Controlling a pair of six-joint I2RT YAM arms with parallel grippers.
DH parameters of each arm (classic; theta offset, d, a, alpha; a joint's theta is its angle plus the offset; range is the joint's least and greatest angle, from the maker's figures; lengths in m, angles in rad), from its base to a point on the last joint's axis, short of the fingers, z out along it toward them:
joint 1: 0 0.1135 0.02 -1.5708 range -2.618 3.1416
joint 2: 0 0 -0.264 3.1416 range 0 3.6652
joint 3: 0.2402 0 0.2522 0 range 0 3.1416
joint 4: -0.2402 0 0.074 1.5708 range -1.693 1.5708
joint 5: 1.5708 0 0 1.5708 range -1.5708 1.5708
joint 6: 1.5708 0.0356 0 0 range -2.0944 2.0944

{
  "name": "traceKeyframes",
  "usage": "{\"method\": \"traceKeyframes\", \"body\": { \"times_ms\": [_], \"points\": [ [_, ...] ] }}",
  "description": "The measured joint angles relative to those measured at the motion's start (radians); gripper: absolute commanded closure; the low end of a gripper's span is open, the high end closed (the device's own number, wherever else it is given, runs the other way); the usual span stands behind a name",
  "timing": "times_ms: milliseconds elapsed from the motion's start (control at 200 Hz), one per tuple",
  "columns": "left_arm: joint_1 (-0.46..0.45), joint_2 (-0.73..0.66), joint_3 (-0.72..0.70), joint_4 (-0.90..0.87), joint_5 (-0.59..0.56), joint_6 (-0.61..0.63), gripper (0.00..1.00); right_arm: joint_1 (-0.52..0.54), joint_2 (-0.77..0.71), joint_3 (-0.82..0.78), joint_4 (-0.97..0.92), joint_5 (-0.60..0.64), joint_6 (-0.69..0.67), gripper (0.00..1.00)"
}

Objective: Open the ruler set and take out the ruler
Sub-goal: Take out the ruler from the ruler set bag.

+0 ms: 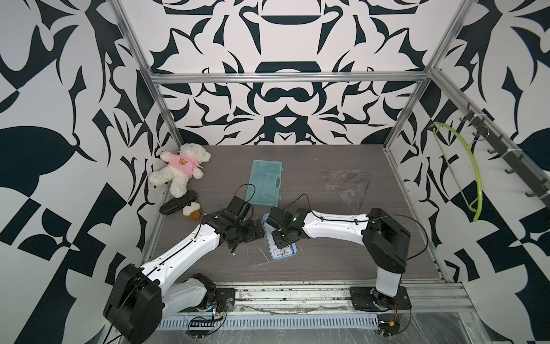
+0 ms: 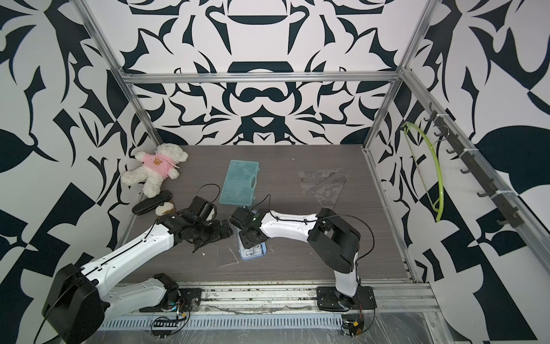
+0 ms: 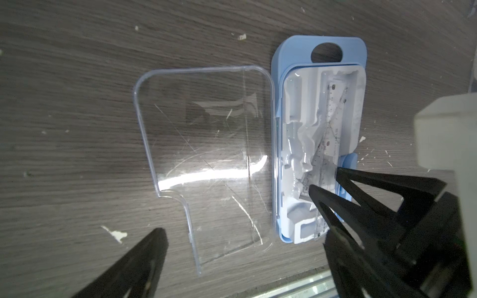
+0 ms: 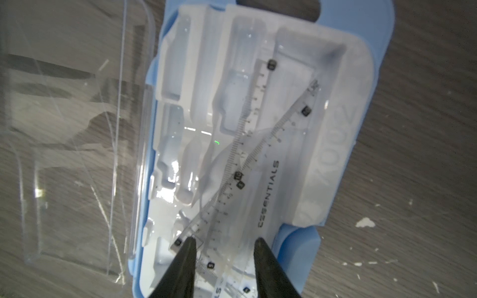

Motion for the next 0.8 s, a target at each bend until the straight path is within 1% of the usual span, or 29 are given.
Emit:
{"method": "traceKeyframes", "body": {
  "times_ms": [370, 800],
  "points": [
    [0.000, -0.005, 0.000, 0.000, -0.004, 0.000, 0.01, 0.000, 0.002, 0.001, -0.002, 0.007, 0.006, 0.70],
    [0.000, -0.018, 0.000, 0.003, -0.015, 0.000, 0.01, 0.000, -0.007, 0.027, -0.004, 0.039, 0.009, 0.70]
  ]
}}
